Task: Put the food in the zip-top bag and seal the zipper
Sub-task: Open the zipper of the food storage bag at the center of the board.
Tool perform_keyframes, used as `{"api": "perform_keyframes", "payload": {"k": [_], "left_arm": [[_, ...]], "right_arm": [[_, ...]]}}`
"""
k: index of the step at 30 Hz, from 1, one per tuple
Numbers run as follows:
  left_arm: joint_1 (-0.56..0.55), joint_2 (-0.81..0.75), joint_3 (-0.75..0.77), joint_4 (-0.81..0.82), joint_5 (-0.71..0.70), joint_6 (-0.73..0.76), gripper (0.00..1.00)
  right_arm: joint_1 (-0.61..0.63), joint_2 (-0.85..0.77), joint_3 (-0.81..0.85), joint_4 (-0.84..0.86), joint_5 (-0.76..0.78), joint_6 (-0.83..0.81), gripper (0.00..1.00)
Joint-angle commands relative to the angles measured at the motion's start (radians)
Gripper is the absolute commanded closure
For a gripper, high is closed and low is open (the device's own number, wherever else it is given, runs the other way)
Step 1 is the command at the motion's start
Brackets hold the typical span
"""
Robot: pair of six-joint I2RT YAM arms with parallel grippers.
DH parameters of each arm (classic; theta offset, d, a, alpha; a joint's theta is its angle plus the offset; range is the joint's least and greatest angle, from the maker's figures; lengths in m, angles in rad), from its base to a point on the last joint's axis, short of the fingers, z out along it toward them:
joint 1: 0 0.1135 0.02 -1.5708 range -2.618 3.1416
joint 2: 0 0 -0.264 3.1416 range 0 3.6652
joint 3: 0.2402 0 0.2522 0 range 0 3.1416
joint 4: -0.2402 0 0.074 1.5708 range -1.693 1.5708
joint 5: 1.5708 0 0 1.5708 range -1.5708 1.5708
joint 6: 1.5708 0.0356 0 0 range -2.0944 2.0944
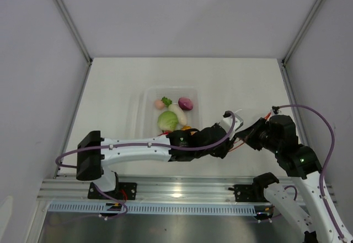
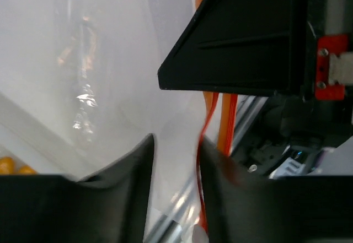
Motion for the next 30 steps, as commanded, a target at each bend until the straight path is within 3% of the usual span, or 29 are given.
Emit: {"api": "perform_keyframes", "payload": {"k": [1, 4, 5, 6, 8, 9, 10, 14, 18, 19, 21, 25, 30], "left_arm": [[0.03, 0.026, 0.047, -0.014, 0.029, -0.019, 0.77], [0.056, 0.0, -0.001, 0.026, 0.093, -0.042, 0.9], [0.076, -0.012, -0.034, 0.051, 0.11, -0.057, 0.99], [0.085, -0.03, -0.044, 0.062, 0.136, -0.063, 0.99], [0.106, -0.047, -0.062, 0.075, 0.156, -0.074, 0.99], [0.111, -0.059, -0.068, 0.073, 0.16, -0.077, 0.99], [0.12, -0.063, -0.061, 0.068, 0.161, -0.079, 0.99], [0.14, -0.095, -0.057, 0.072, 0.175, -0.103, 0.99], [0.159, -0.112, -0.033, 0.077, 0.186, -0.149, 1.0], [0.159, -0.109, -0.022, 0.056, 0.18, -0.16, 0.99], [0.159, -0.09, 0.036, 0.028, 0.161, -0.168, 0.99], [0.159, -0.069, 0.145, -0.026, 0.131, -0.194, 0.99], [0.157, -0.067, 0.102, -0.018, 0.134, -0.205, 0.99]], "right_arm": [[0.008, 0.008, 0.039, 0.001, 0.007, 0.005, 0.98], [0.008, 0.003, 0.057, -0.03, 0.026, -0.015, 0.92], [0.008, 0.003, 0.06, -0.039, 0.041, -0.021, 0.87], [0.009, 0.001, 0.065, -0.05, 0.044, -0.027, 0.81], [0.009, 0.001, 0.082, -0.062, 0.062, -0.043, 0.45], [0.009, 0.003, 0.091, -0.073, 0.069, -0.047, 0.17], [0.009, 0.004, 0.099, -0.076, 0.072, -0.06, 0.01], [0.008, -0.026, 0.143, -0.05, 0.069, -0.023, 0.01], [0.009, -0.069, 0.169, 0.063, -0.054, -0.029, 0.01], [0.009, -0.057, 0.192, 0.021, 0.001, -0.012, 0.01], [0.009, 0.02, 0.237, -0.083, 0.038, -0.012, 0.12], [0.008, 0.058, 0.268, -0.121, 0.07, 0.0, 0.13], [0.009, 0.072, 0.274, -0.117, 0.165, 0.003, 0.24]]}}
